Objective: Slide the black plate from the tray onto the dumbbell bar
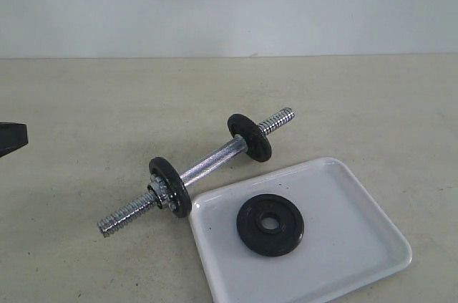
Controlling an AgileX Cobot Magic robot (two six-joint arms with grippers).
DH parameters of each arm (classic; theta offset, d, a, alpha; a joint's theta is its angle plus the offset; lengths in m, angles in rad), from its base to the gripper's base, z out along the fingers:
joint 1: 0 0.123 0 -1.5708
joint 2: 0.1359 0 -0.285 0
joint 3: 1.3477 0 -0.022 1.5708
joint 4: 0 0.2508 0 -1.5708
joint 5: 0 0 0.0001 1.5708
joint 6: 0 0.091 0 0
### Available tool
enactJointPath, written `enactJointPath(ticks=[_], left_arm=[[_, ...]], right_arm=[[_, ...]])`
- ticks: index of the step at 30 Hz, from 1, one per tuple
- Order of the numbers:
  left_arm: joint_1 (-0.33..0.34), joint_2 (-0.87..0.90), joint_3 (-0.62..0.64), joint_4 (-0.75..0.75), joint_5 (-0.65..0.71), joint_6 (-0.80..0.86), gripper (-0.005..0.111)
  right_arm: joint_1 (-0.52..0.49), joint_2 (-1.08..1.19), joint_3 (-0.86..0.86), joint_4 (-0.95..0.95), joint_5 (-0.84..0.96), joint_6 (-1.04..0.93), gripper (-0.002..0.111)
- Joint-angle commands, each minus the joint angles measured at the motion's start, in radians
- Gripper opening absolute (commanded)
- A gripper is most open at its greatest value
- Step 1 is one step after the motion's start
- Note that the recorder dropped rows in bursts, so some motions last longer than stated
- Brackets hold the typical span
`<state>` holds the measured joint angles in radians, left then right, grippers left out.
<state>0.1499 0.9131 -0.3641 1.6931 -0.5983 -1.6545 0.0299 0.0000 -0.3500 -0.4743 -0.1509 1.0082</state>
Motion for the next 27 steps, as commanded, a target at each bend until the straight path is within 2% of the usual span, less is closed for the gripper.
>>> enactJointPath(ticks=[1, 7, 12, 21, 27], left_arm=[[-0.008, 0.003, 0.005, -0.019, -0.003, 0.005, 0.004], [-0.008, 0.003, 0.005, -0.030, -0.003, 0.005, 0.004], [-0.008, 0.003, 0.005, -0.029, -0.003, 0.003, 0.004], [-0.008, 0.003, 0.005, -0.029, -0.006, 0.003, 0.004], [-0.008, 0.003, 0.005, -0.029, -0.022, 0.003, 0.004]], right_arm=[[0.003, 0.000, -0.112, -0.035, 0.125, 0.043, 0.000], [0.003, 0.061, -0.199, -0.035, 0.088, 0.030, 0.000], [0.003, 0.082, -0.199, -0.026, -0.014, 0.063, 0.000], [0.003, 0.082, -0.199, -0.026, -0.019, 0.068, 0.000], [0.003, 0.082, -0.199, -0.033, -0.024, 0.232, 0.000]])
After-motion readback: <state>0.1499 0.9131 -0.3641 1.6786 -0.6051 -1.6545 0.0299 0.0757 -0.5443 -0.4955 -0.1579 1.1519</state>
